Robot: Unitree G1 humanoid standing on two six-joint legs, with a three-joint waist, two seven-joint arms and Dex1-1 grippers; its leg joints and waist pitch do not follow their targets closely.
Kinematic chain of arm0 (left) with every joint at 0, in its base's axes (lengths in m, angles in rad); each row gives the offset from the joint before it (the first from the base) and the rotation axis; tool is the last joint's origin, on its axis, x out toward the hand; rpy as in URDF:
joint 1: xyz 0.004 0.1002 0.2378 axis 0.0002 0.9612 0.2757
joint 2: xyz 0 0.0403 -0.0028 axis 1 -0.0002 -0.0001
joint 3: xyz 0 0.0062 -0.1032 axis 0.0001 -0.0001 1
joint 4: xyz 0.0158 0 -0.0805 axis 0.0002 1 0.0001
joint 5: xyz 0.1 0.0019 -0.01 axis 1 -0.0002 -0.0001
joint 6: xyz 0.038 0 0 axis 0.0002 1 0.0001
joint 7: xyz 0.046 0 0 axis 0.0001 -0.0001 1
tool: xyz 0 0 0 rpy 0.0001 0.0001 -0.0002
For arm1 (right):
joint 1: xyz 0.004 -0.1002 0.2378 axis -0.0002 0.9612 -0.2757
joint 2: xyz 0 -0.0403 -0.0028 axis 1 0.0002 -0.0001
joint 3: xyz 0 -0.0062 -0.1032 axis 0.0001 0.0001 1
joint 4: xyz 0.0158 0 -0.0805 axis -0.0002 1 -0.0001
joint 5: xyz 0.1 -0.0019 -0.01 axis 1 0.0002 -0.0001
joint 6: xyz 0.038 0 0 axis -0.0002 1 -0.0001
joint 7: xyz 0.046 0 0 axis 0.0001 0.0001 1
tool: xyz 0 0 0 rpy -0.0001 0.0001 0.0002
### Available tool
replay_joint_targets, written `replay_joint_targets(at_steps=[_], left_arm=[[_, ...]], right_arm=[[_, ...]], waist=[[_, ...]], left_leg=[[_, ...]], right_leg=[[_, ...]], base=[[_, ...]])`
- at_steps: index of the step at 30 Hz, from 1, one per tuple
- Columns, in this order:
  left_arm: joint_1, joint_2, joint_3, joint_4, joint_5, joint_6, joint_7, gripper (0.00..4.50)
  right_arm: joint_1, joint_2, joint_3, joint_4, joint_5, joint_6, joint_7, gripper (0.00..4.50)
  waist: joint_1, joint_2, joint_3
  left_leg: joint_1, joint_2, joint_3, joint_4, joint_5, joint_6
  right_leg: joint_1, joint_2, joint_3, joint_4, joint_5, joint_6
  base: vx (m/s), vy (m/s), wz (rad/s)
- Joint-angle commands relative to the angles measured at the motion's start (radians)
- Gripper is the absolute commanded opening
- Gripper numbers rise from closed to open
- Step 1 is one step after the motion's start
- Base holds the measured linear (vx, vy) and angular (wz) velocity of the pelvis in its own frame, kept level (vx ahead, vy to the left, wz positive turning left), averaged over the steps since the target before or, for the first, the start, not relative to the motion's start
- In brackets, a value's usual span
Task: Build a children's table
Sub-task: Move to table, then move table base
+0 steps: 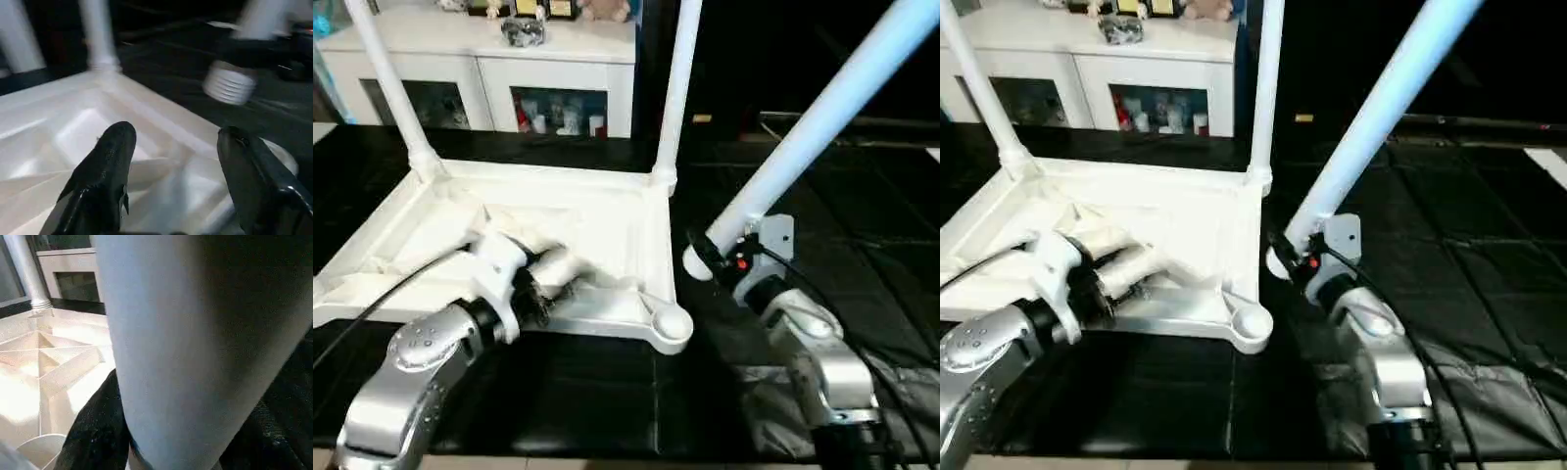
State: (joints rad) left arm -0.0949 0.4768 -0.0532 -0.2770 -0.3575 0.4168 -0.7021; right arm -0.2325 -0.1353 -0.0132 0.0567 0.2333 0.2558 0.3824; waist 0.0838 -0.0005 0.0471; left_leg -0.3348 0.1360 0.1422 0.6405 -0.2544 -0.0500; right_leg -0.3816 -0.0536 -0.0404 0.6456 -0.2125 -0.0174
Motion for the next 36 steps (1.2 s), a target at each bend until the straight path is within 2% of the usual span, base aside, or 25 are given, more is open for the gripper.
replay_joint_targets(at_steps=[1, 2, 3, 4, 5, 7, 8, 9, 10, 12, 13, 14, 16, 18, 19, 22, 23, 25, 26, 27, 31, 32, 33, 34, 36], left_arm=[[-0.062, 0.053, -0.056, 0.063, 0.006, 0.006, -0.133, 3.01], [-0.085, 0.065, -0.08, 0.094, 0.012, 0.007, -0.182, 3.01], [-0.108, 0.077, -0.109, 0.125, 0.019, 0.007, -0.234, 3.01], [-0.141, 0.089, -0.151, 0.17, 0.047, -0.005, -0.286, 3.01], [-0.164, 0.1, -0.18, 0.2, 0.062, -0.012, -0.323, 3.01], [-0.217, 0.105, -0.23, 0.271, 0.099, -0.04, -0.375, 3.01], [-0.257, 0.106, -0.259, 0.322, 0.119, -0.061, -0.415, 3.01], [-0.267, 0.106, -0.266, 0.335, 0.124, -0.067, -0.424, 3.01], [-0.289, 0.104, -0.278, 0.363, 0.135, -0.077, -0.441, 3.01], [-0.324, 0.099, -0.298, 0.41, 0.15, -0.086, -0.465, 3.01], [-0.343, 0.093, -0.307, 0.441, 0.164, -0.101, -0.472, 3.01], [-0.366, 0.083, -0.316, 0.484, 0.179, -0.13, -0.477, 3.01], [-0.41, 0.057, -0.324, 0.569, 0.196, -0.171, -0.486, 2.74], [-0.426, 0.05, -0.329, 0.599, 0.201, -0.185, -0.497, 2.68], [-0.465, 0.041, -0.349, 0.664, 0.208, -0.206, -0.549, 2.63], [-0.474, 0.04, -0.354, 0.679, 0.209, -0.21, -0.562, 2.37], [-0.484, 0.041, -0.365, 0.694, 0.215, -0.213, -0.575, 2.26], [-0.491, 0.04, -0.371, 0.708, 0.224, -0.218, -0.581, 2.11], [-0.495, 0.039, -0.375, 0.717, 0.229, -0.22, -0.586, 1.99], [-0.496, 0.036, -0.378, 0.725, 0.233, -0.223, -0.587, 1.8], [-0.504, 0.026, -0.381, 0.755, 0.247, -0.241, -0.583, 1.63], [-0.506, 0.021, -0.382, 0.764, 0.25, -0.243, -0.581, 1.63], [-0.511, 0.016, -0.386, 0.782, 0.26, -0.255, -0.582, 1.47], [-0.516, 0.01, -0.389, 0.798, 0.268, -0.264, -0.584, 1.31], [-0.524, 0.004, -0.39, 0.819, 0.273, -0.277, -0.589, 1.16]], right_arm=[[-0.019, -0.027, -0.005, -0.024, -0.004, 0.0, 0.016, 1.92], [-0.017, -0.034, -0.005, -0.027, 0.003, 0.005, 0.024, 1.92], [-0.013, -0.043, -0.004, -0.034, 0.005, 0.005, 0.032, 1.92], [-0.006, -0.051, -0.004, -0.046, 0.01, 0.012, 0.041, 1.92], [-0.002, -0.057, -0.003, -0.056, 0.014, 0.02, 0.046, 1.92], [0.011, -0.063, -0.006, -0.078, 0.031, 0.033, 0.06, 1.92], [0.021, -0.062, -0.008, -0.096, 0.044, 0.043, 0.067, 1.92], [0.024, -0.062, -0.009, -0.1, 0.046, 0.046, 0.067, 1.92], [0.03, -0.062, -0.01, -0.111, 0.049, 0.052, 0.066, 1.92], [0.036, -0.064, -0.01, -0.124, 0.054, 0.064, 0.07, 1.92], [0.042, -0.069, -0.006, -0.131, 0.055, 0.076, 0.075, 1.92], [0.047, -0.076, -0.001, -0.136, 0.051, 0.077, 0.077, 1.92], [0.052, -0.072, -0.007, -0.133, 0.041, 0.056, 0.059, 1.92], [0.051, -0.07, -0.012, -0.131, 0.043, 0.052, 0.056, 1.92], [0.046, -0.07, -0.022, -0.138, 0.056, 0.093, 0.043, 1.92], [0.046, -0.071, -0.022, -0.142, 0.058, 0.106, 0.039, 1.92], [0.048, -0.072, -0.019, -0.142, 0.055, 0.103, 0.039, 1.92], [0.05, -0.071, -0.019, -0.143, 0.055, 0.101, 0.038, 1.92], [0.051, -0.069, -0.019, -0.145, 0.056, 0.1, 0.038, 1.92], [0.052, -0.068, -0.021, -0.146, 0.057, 0.099, 0.036, 1.92], [0.056, -0.066, -0.024, -0.146, 0.053, 0.094, 0.026, 1.92], [0.057, -0.065, -0.026, -0.144, 0.052, 0.094, 0.023, 1.92], [0.06, -0.064, -0.026, -0.144, 0.053, 0.096, 0.02, 1.92], [0.064, -0.064, -0.024, -0.148, 0.053, 0.099, 0.018, 1.92], [0.067, -0.062, -0.023, -0.153, 0.053, 0.104, 0.017, 1.92]], waist=[[0.001, 0.019, -0.043], [0.002, 0.018, -0.045], [0.001, 0.014, -0.048], [0.002, 0.022, -0.046], [0.0, 0.02, -0.049], [0.0, 0.024, -0.05], [0.001, 0.034, -0.053], [-0.002, 0.028, -0.053], [-0.002, 0.028, -0.056], [-0.005, 0.032, -0.057], [-0.007, 0.039, -0.059], [-0.01, 0.036, -0.057], [-0.01, 0.039, -0.062], [-0.01, 0.04, -0.063], [-0.012, 0.043, -0.061], [-0.014, 0.041, -0.061], [-0.014, 0.045, -0.061], [-0.018, 0.043, -0.06], [-0.018, 0.047, -0.06], [-0.02, 0.046, -0.058], [-0.018, 0.047, -0.059], [-0.017, 0.052, -0.059], [-0.018, 0.05, -0.058], [-0.019, 0.054, -0.058], [-0.017, 0.054, -0.059]], left_leg=[[0.001, 0.066, -0.024, -0.103, -0.192, -0.011], [0.007, 0.065, -0.02, -0.102, -0.201, -0.012], [0.001, 0.064, -0.019, -0.103, -0.185, -0.012], [0.0, 0.064, -0.019, -0.106, -0.168, -0.008], [-0.002, 0.067, -0.019, -0.103, -0.156, -0.011], [-0.005, 0.065, -0.019, -0.104, -0.139, -0.005], [-0.003, 0.067, -0.021, -0.103, -0.135, -0.01], [-0.004, 0.067, -0.019, -0.103, -0.125, -0.008], [-0.008, 0.069, -0.02, -0.101, -0.096, -0.006], [-0.013, 0.069, -0.021, -0.098, -0.077, -0.006], [-0.012, 0.068, -0.021, -0.096, -0.07, -0.006], [-0.012, 0.067, -0.019, -0.095, -0.073, -0.004], [-0.014, 0.068, -0.018, -0.092, -0.052, 0.004], [-0.014, 0.07, -0.019, -0.093, -0.058, 0.0], [-0.014, 0.07, -0.02, -0.094, -0.063, 0.001], [-0.013, 0.074, -0.021, -0.096, -0.074, -0.002], [-0.014, 0.073, -0.021, -0.095, -0.072, -0.002], [-0.015, 0.073, -0.02, -0.095, -0.078, -0.001], [-0.015, 0.072, -0.02, -0.094, -0.077, -0.001], [-0.015, 0.073, -0.02, -0.095, -0.082, 0.001], [-0.015, 0.073, -0.019, -0.094, -0.076, 0.005], [-0.016, 0.074, -0.021, -0.094, -0.068, 0.006], [-0.017, 0.073, -0.019, -0.093, -0.066, 0.008], [-0.017, 0.072, -0.019, -0.092, -0.068, 0.009], [-0.017, 0.072, -0.019, -0.092, -0.067, 0.011]], right_leg=[[0.029, -0.088, 0.061, -0.101, -0.321, -0.137], [0.024, -0.084, 0.061, -0.1, -0.32, -0.137], [0.033, -0.083, 0.06, -0.095, -0.289, -0.138], [0.032, -0.082, 0.061, -0.099, -0.277, -0.136], [0.036, -0.085, 0.06, -0.091, -0.246, -0.147], [0.04, -0.084, 0.06, -0.095, -0.247, -0.141], [0.039, -0.086, 0.059, -0.091, -0.236, -0.147], [0.041, -0.084, 0.058, -0.093, -0.211, -0.151], [0.046, -0.087, 0.058, -0.087, -0.161, -0.166], [0.05, -0.087, 0.055, -0.082, -0.118, -0.187], [0.05, -0.088, 0.054, -0.081, -0.103, -0.2], [0.05, -0.086, 0.054, -0.084, -0.104, -0.203], [0.054, -0.089, 0.053, -0.084, -0.087, -0.212], [0.056, -0.091, 0.052, -0.082, -0.092, -0.214], [0.055, -0.091, 0.052, -0.084, -0.096, -0.216], [0.057, -0.094, 0.052, -0.083, -0.103, -0.221], [0.056, -0.095, 0.052, -0.083, -0.102, -0.223], [0.057, -0.094, 0.052, -0.085, -0.105, -0.226], [0.058, -0.096, 0.053, -0.086, -0.111, -0.227], [0.057, -0.095, 0.053, -0.088, -0.121, -0.227], [0.057, -0.096, 0.053, -0.089, -0.128, -0.229], [0.058, -0.096, 0.052, -0.086, -0.123, -0.231], [0.057, -0.095, 0.052, -0.089, -0.122, -0.229], [0.058, -0.094, 0.052, -0.09, -0.126, -0.227], [0.058, -0.095, 0.052, -0.091, -0.131, -0.224]], base=[[0.0, 0.0, 0.0], [0.0, 0.0, 0.0], [0.0, 0.0, 0.0], [0.0, 0.0, 0.0], [0.0, 0.0, 0.0], [0.0, 0.0, 0.0], [0.0, 0.0, 0.0], [0.0, 0.0, 0.0], [0.0, 0.0, 0.0], [0.0, 0.0, 0.0], [0.0, 0.0, 0.0], [0.0, 0.0, 0.0], [0.0, 0.0, 0.0], [0.0, 0.0, 0.0], [0.0, 0.0, 0.0], [0.0, 0.0, 0.0], [0.0, 0.0, 0.0], [0.0, 0.0, 0.0], [0.0, 0.0, 0.0], [0.0, 0.0, 0.0], [0.0, 0.0, 0.0], [0.0, 0.0, 0.0], [0.0, 0.0, 0.0], [0.0, 0.0, 0.0], [0.0, 0.0, 0.0]])
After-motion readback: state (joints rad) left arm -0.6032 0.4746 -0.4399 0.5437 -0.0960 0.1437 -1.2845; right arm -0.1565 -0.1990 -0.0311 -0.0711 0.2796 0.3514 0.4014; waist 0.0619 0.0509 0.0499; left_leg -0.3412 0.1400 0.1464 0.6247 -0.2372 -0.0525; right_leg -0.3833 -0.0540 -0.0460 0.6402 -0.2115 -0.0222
